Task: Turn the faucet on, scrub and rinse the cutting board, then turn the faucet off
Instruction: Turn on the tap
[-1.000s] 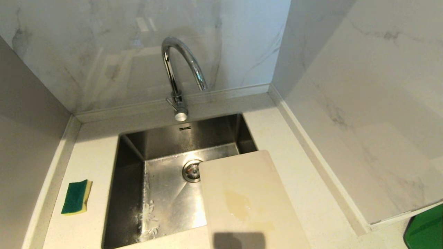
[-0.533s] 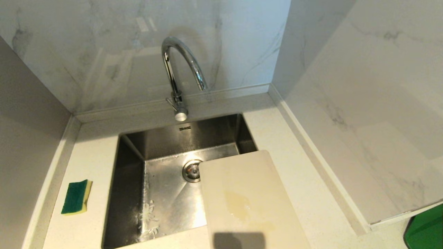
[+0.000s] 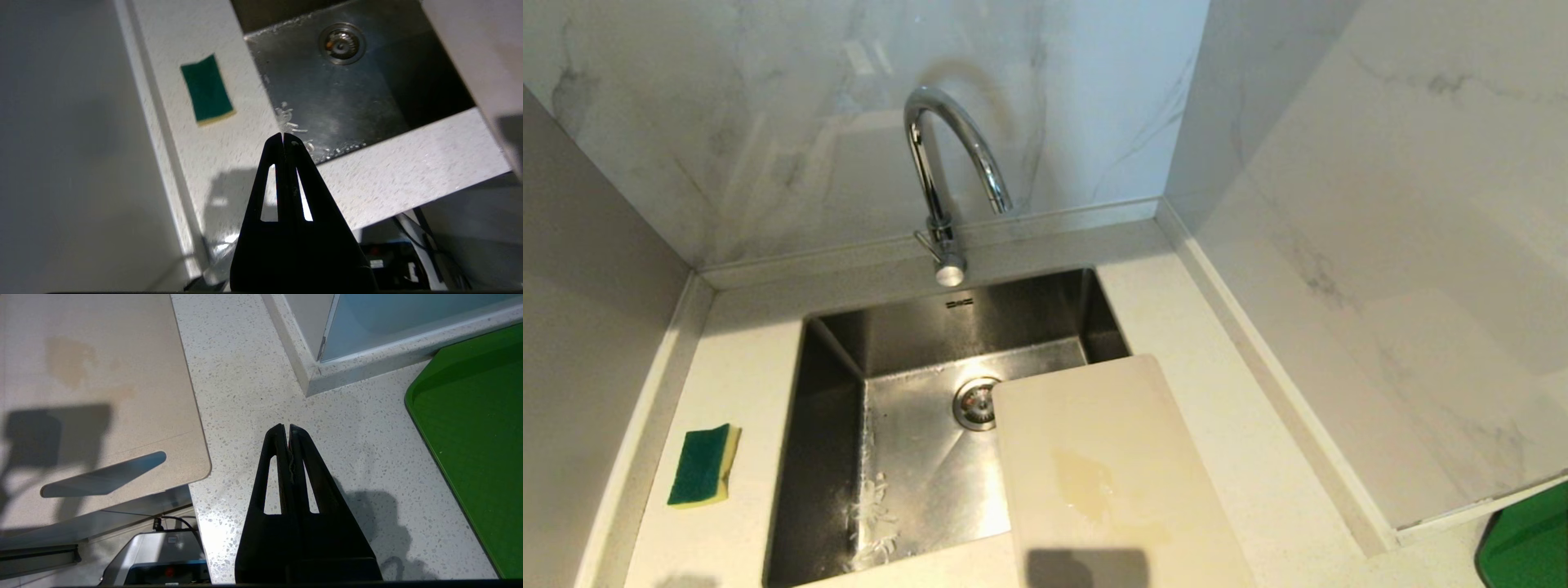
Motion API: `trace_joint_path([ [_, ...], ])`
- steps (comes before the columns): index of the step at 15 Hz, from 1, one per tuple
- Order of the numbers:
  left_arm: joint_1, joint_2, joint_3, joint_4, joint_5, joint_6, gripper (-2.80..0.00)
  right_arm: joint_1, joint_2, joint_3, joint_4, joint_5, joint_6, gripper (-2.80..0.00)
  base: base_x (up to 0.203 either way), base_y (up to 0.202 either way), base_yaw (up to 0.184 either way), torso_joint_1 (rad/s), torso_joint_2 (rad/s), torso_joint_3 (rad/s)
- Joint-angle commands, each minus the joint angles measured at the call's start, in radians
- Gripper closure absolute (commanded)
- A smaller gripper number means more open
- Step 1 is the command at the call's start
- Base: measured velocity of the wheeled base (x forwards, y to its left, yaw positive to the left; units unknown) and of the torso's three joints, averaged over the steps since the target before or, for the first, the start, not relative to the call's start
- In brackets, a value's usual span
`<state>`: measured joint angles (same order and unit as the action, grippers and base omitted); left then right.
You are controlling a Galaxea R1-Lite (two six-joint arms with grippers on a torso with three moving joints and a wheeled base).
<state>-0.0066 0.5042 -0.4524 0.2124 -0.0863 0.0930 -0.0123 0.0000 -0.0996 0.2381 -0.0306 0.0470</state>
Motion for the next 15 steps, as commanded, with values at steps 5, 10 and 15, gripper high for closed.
trace_joint_path([
  [5,-0.03,0.831,-0.402,-0.126,-0.229,0.066,0.0,0.0,0.0,0.0,0.0,0.0,0.001,0.0,0.0,0.0,0.0,0.0,0.0,0.0],
  [10,-0.123,1.283,-0.9,-0.222,-0.248,0.017,0.0,0.0,0.0,0.0,0.001,0.0,0.001,0.0,0.0,0.0,0.0,0.0,0.0,0.0],
  [15,-0.204,1.561,-1.303,-0.213,-0.098,-0.191,0.0,0.0,0.0,0.0,0.001,0.0,0.001,0.0,0.0,0.0,0.0,0.0,0.0,0.0],
])
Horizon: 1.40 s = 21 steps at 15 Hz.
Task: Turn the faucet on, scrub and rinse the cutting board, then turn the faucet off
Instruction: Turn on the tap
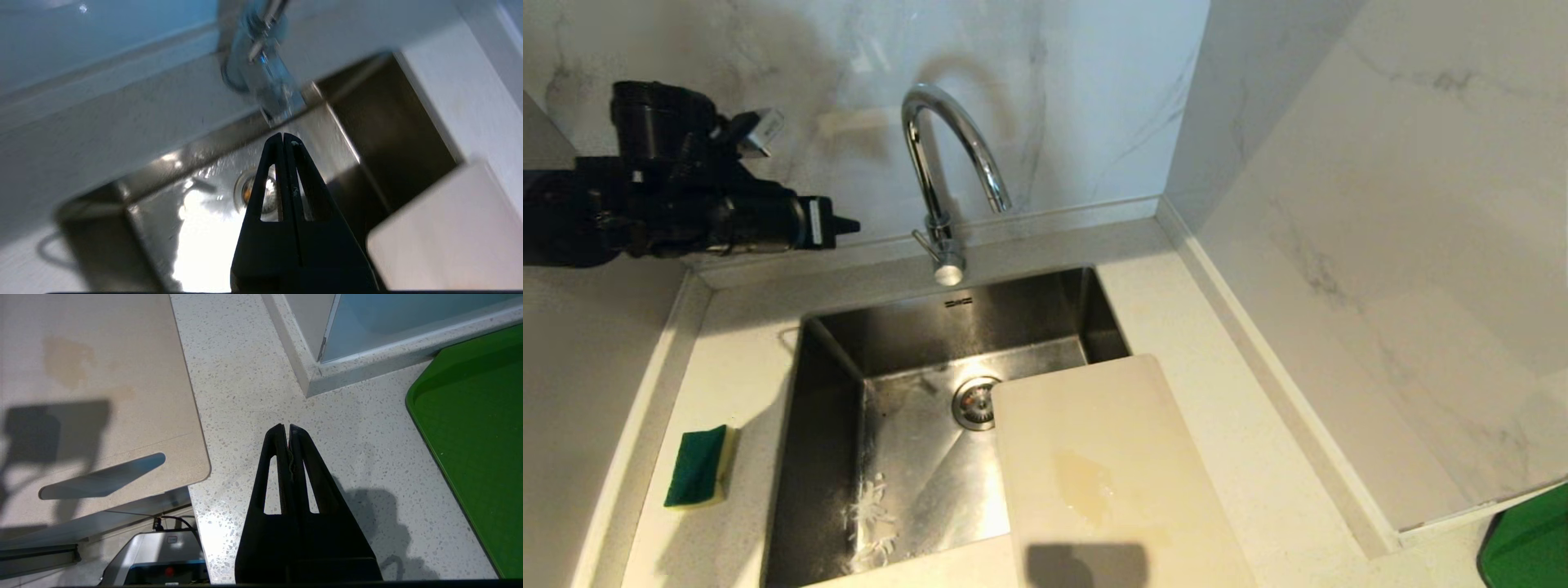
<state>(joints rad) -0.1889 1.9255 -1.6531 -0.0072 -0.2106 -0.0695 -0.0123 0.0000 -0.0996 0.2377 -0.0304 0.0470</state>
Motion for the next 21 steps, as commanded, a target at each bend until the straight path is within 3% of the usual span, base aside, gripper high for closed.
trace_joint_path([
  [1,-0.034,0.181,-0.148,0.016,0.055,-0.05,0.0,0.0,0.0,0.0,0.001,0.0,0.001,0.0,0.0,0.0,0.0,0.0,0.0,0.0],
  [6,-0.089,0.317,-0.327,0.027,0.151,-0.158,0.0,0.0,0.0,0.0,0.002,0.0,0.001,0.0,0.0,0.0,0.0,0.0,0.0,0.0],
  [13,-0.09,0.307,-0.326,0.015,0.165,-0.131,0.0,0.0,0.0,0.0,0.002,0.0,0.001,0.0,0.0,0.0,0.0,0.0,0.0,0.0],
  [15,-0.088,0.297,-0.326,0.02,0.178,-0.092,0.0,0.0,0.0,0.0,0.002,0.0,0.001,0.0,0.0,0.0,0.0,0.0,0.0,0.0],
  [17,-0.08,0.295,-0.326,0.015,0.227,0.005,0.0,0.0,0.0,0.0,0.002,0.0,0.001,0.0,0.0,0.0,0.0,0.0,0.0,0.0],
  [19,-0.069,0.291,-0.326,-0.017,0.233,0.086,0.0,0.0,0.0,0.0,0.002,0.0,0.001,0.0,0.0,0.0,0.0,0.0,0.0,0.0],
  [21,-0.067,0.287,-0.326,-0.034,0.233,0.097,0.0,0.0,0.0,0.0,0.002,0.0,0.001,0.0,0.0,0.0,0.0,0.0,0.0,0.0],
])
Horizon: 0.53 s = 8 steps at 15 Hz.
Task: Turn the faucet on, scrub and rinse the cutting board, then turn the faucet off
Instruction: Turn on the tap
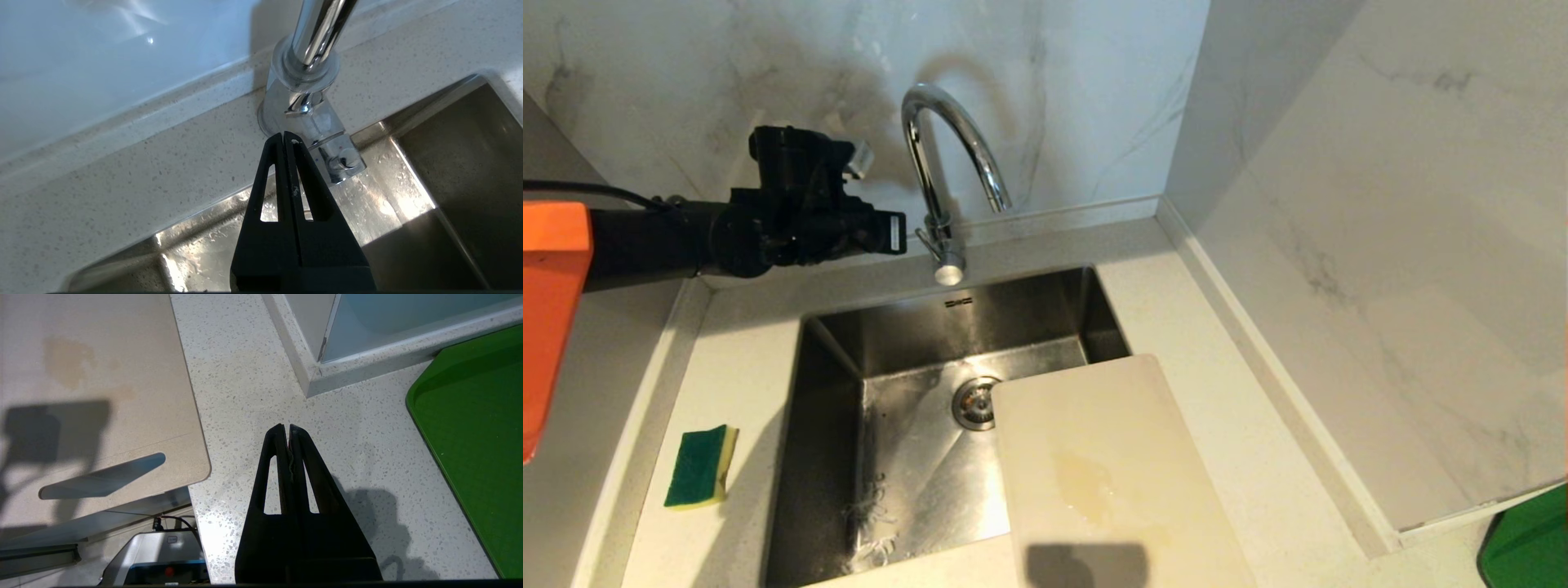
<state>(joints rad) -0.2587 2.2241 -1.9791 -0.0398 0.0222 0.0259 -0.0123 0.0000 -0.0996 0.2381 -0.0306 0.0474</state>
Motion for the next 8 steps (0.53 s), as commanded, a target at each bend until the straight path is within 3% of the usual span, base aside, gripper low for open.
trace_joint_path([
  [1,0.003,-0.014,0.0,-0.003,-0.001,0.002,0.0,0.0,0.0,0.0,0.001,0.0,0.0,0.0,0.0,0.0,0.0,0.0,0.0,0.0],
  [8,-0.001,-0.017,-0.01,-0.005,-0.015,-0.039,0.0,0.0,0.0,0.0,0.001,0.0,0.0,0.0,0.0,0.0,0.0,0.0,0.0,0.0],
])
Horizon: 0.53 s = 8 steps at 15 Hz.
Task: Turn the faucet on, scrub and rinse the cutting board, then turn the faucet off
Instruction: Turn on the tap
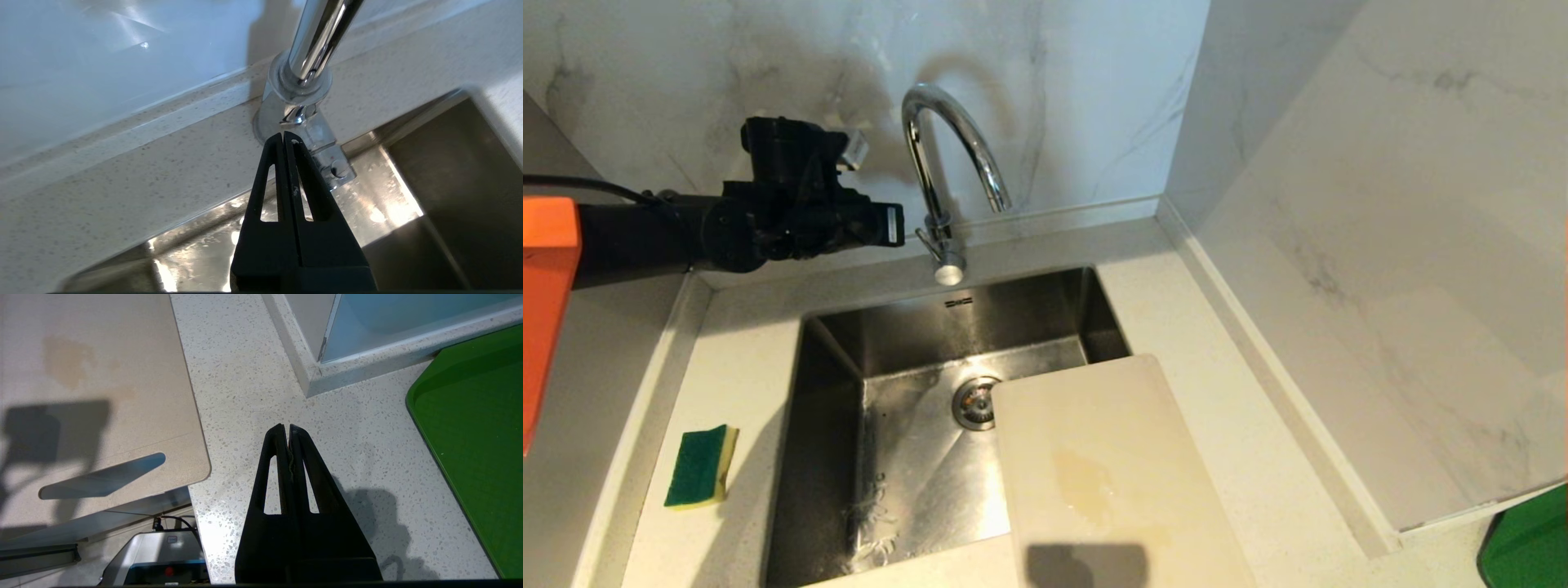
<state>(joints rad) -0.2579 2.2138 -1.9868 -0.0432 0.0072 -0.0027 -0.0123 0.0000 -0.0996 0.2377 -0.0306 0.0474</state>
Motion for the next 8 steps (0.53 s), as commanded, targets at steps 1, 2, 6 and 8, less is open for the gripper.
trace_joint_path([
  [1,-0.001,-0.007,-0.004,-0.001,0.0,-0.025,0.0,0.0,0.0,0.0,0.002,0.0,0.0,0.0,0.0,0.0,0.0,0.0,0.0,0.0],
  [2,-0.001,-0.007,-0.004,-0.001,0.0,-0.044,0.0,0.0,0.0,0.0,0.002,0.0,0.0,0.0,0.0,0.0,0.0,0.0,0.0,0.0],
  [6,-0.003,-0.003,-0.004,0.003,-0.054,-0.174,0.0,0.0,0.0,0.0,0.002,0.0,0.0,0.0,0.0,0.0,0.0,0.0,0.0,0.0],
  [8,-0.005,-0.001,-0.004,0.01,-0.074,-0.218,0.0,0.0,0.0,0.0,0.002,0.0,0.0,0.0,0.0,0.0,0.0,0.0,0.0,0.0],
])
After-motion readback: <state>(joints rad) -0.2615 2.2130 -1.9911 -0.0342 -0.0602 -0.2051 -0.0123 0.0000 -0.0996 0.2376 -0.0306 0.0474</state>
